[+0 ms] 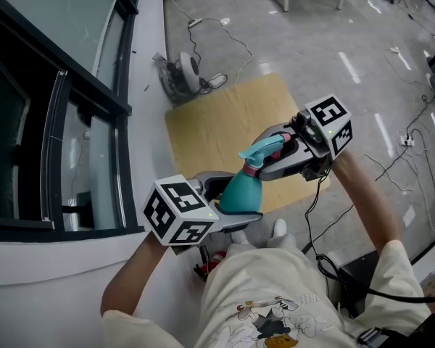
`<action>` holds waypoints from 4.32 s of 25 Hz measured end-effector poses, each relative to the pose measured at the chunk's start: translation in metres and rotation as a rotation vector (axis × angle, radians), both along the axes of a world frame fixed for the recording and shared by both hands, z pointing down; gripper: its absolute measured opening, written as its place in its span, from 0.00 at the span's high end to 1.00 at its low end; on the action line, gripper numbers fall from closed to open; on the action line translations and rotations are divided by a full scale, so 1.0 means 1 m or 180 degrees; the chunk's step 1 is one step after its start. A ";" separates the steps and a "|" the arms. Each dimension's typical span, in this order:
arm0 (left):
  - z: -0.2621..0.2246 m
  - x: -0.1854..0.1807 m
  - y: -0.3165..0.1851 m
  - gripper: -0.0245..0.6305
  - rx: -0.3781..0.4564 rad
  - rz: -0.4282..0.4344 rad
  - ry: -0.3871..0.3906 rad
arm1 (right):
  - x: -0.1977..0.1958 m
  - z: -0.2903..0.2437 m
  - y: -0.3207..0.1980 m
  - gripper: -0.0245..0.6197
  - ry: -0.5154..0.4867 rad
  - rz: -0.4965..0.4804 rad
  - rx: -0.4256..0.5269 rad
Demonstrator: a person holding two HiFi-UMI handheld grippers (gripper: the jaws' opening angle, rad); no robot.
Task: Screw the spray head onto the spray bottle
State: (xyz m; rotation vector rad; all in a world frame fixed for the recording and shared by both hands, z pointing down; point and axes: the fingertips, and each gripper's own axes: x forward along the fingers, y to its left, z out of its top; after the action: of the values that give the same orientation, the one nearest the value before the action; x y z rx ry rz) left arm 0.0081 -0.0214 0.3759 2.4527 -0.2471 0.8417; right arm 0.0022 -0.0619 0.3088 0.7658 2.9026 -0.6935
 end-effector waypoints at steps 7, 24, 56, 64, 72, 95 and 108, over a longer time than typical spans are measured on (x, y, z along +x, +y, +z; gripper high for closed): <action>0.022 -0.018 -0.022 0.36 0.0361 -0.0484 -0.0359 | -0.020 0.017 -0.018 0.75 0.0456 0.0755 -0.0320; 0.008 -0.035 -0.044 0.36 0.1042 -0.1168 -0.0201 | -0.037 0.001 -0.025 0.75 0.0463 0.1914 -0.0243; -0.073 -0.008 0.084 0.36 0.0303 0.1328 0.1552 | 0.037 -0.073 0.036 0.57 -0.1244 -0.0693 -0.0044; -0.068 -0.004 0.083 0.36 0.0350 0.1375 0.1436 | 0.028 -0.071 0.036 0.70 -0.1176 -0.0879 -0.0112; -0.055 -0.006 0.077 0.36 0.0322 0.1308 0.1279 | -0.011 -0.061 0.074 0.61 -0.0466 -0.1116 0.0265; 0.007 -0.037 -0.004 0.36 0.0591 -0.0516 -0.0001 | -0.045 0.002 0.009 0.76 0.0766 0.0747 0.0126; 0.019 -0.075 -0.051 0.36 0.1954 -0.1931 -0.1134 | -0.062 0.014 -0.018 0.75 0.0999 0.2328 -0.0098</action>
State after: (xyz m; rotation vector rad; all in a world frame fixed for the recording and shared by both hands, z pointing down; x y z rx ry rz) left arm -0.0673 -0.0721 0.3949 2.4732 -1.4828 1.0076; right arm -0.0594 -0.0802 0.3230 -0.4527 3.0718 -0.7976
